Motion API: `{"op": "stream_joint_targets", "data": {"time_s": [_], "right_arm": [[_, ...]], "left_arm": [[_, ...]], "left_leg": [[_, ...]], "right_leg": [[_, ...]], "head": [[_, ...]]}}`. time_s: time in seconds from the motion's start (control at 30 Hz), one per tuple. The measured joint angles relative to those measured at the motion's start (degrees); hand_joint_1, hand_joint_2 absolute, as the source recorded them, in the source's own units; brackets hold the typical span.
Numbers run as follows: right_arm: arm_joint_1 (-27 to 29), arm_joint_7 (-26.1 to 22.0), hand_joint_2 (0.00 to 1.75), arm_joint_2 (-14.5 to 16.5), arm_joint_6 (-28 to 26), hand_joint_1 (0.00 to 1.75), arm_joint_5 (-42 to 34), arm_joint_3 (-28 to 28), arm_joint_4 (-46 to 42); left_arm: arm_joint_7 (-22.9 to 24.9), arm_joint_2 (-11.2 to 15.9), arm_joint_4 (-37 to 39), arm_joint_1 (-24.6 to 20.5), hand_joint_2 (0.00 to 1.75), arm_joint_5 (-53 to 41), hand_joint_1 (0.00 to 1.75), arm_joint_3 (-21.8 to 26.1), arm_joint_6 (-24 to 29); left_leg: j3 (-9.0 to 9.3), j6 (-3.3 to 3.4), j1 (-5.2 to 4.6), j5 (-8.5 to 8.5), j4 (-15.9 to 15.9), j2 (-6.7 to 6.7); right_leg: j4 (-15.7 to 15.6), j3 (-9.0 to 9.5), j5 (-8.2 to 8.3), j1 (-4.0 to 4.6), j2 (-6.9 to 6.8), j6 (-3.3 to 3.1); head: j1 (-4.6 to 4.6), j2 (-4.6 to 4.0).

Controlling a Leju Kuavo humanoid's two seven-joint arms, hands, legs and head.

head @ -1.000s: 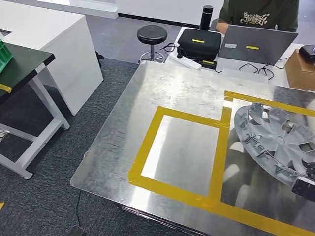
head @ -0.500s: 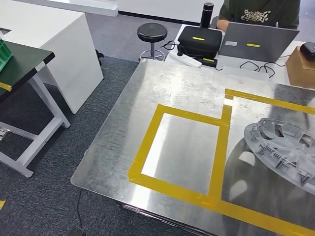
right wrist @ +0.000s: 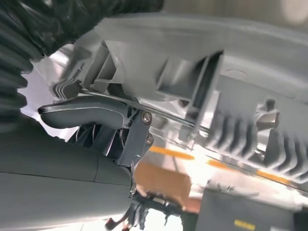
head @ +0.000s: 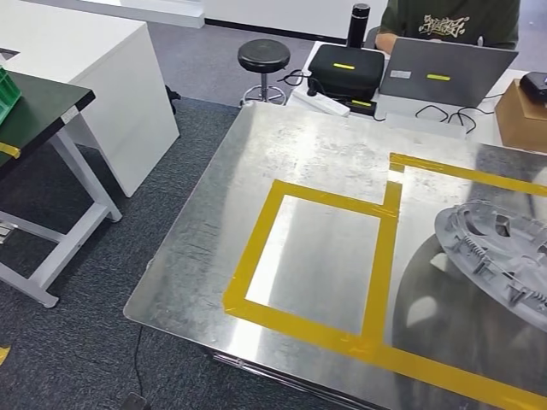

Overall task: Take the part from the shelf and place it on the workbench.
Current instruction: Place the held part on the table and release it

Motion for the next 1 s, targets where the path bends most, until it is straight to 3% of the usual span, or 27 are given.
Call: {"op": "stream_joint_targets", "data": {"time_s": [0.07,0.2,0.47,1.0], "right_arm": [[-1.34,-1.28,1.75,0.99,-3.90,0.00,2.01,1.73,1.24],[-1.73,-4.27,0.00,2.94,-8.48,0.00,4.16,3.57,2.02],[-2.14,-5.41,0.00,5.99,-7.73,0.00,5.66,4.06,2.53],[-2.78,-8.42,0.00,10.50,-12.25,0.00,10.64,3.66,3.43]], "left_arm": [[-0.01,-0.15,0.00,-0.02,0.00,-0.28,0.00,0.22,0.02],[0.00,-0.30,0.00,0.00,0.00,-0.87,0.00,0.54,0.03],[0.00,-0.33,0.00,-0.03,0.00,-1.55,0.00,0.69,0.03],[0.01,-0.36,0.00,-0.05,0.00,-2.67,0.00,0.75,0.05]], "left_leg": [[-0.01,0.05,-0.02,0.06,0.01,0.00],[-0.10,0.06,-0.04,0.14,0.01,-0.01],[-0.35,0.06,-0.05,0.26,0.00,0.00],[-0.63,0.00,-0.07,0.38,0.00,0.01]], "right_leg": [[0.00,-0.07,0.06,-0.02,-0.01,0.03],[0.00,-0.20,0.17,-0.04,-0.03,0.02],[0.00,-0.39,0.26,-0.04,-0.02,-0.01],[0.00,-0.61,0.44,-0.04,0.01,-0.07]], "head": [[0.00,0.00],[0.00,0.00],[0.01,0.01],[0.00,0.00]]}}
